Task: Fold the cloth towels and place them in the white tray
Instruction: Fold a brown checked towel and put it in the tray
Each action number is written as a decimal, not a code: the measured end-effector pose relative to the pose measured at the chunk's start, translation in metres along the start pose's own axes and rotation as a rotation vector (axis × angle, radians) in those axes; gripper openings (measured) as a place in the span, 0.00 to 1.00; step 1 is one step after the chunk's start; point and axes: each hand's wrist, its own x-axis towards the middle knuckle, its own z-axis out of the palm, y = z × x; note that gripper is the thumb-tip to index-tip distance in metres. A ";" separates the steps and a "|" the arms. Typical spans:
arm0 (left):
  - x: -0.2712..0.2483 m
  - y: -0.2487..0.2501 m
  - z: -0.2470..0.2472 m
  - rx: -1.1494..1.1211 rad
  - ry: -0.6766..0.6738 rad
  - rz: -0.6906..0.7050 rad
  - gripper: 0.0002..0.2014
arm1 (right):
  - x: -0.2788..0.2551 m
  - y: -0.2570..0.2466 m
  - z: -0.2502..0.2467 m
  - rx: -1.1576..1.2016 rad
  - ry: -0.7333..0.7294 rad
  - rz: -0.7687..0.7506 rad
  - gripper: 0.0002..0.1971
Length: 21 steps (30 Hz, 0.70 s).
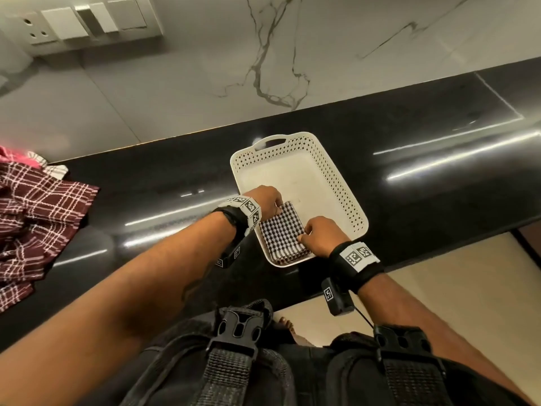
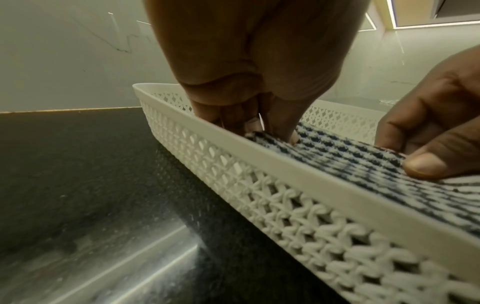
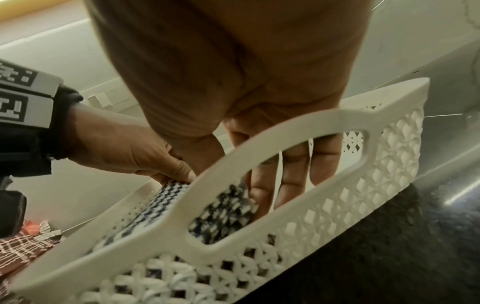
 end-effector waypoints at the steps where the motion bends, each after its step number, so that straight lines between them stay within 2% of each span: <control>1: -0.001 -0.002 0.000 0.003 -0.004 0.005 0.15 | 0.001 -0.001 0.000 -0.015 -0.011 0.009 0.10; 3: -0.004 -0.008 -0.004 -0.022 0.005 0.019 0.13 | 0.001 -0.005 -0.003 -0.075 -0.011 0.030 0.10; 6: -0.015 -0.026 -0.020 -0.140 0.092 0.051 0.10 | -0.001 -0.023 -0.013 -0.169 0.077 0.006 0.17; 9: -0.033 -0.056 -0.038 -0.264 0.278 0.041 0.08 | -0.002 -0.059 -0.018 -0.198 0.208 -0.149 0.18; 12: -0.061 -0.104 -0.050 -0.334 0.386 -0.035 0.09 | -0.003 -0.111 0.000 -0.219 0.250 -0.321 0.20; 16: -0.118 -0.215 -0.046 -0.366 0.436 -0.265 0.07 | -0.003 -0.201 0.063 -0.249 0.156 -0.524 0.22; 21: -0.208 -0.362 -0.036 -0.209 0.547 -0.526 0.07 | -0.006 -0.302 0.163 -0.360 -0.084 -0.589 0.34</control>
